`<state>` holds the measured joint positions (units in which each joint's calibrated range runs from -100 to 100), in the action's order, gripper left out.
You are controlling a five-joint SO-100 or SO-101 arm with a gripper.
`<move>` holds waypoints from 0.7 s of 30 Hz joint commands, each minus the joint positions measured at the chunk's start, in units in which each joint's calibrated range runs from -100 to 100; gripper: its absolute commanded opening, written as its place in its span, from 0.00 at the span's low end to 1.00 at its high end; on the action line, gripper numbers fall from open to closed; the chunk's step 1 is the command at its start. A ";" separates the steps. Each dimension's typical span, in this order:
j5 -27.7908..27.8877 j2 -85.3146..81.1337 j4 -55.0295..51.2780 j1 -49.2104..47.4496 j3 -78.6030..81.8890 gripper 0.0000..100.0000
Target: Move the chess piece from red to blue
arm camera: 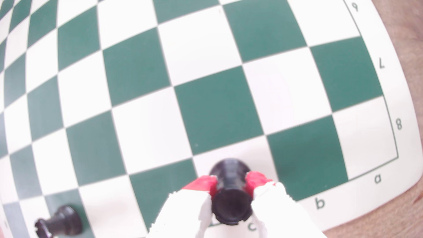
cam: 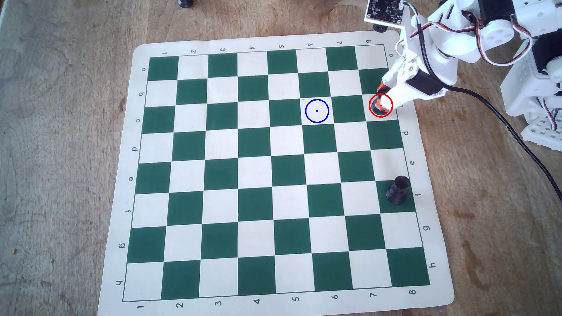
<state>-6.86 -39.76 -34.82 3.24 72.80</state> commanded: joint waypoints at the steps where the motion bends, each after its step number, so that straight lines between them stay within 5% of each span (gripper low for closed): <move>1: -0.10 -3.03 -0.48 -0.31 -3.53 0.00; 9: 0.88 -5.40 -9.98 0.39 -9.70 0.00; 14: 1.32 -6.00 -23.98 1.25 -25.83 0.00; 21: 1.66 5.21 -28.49 2.11 -45.87 0.00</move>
<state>-5.30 -41.01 -62.39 4.28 42.97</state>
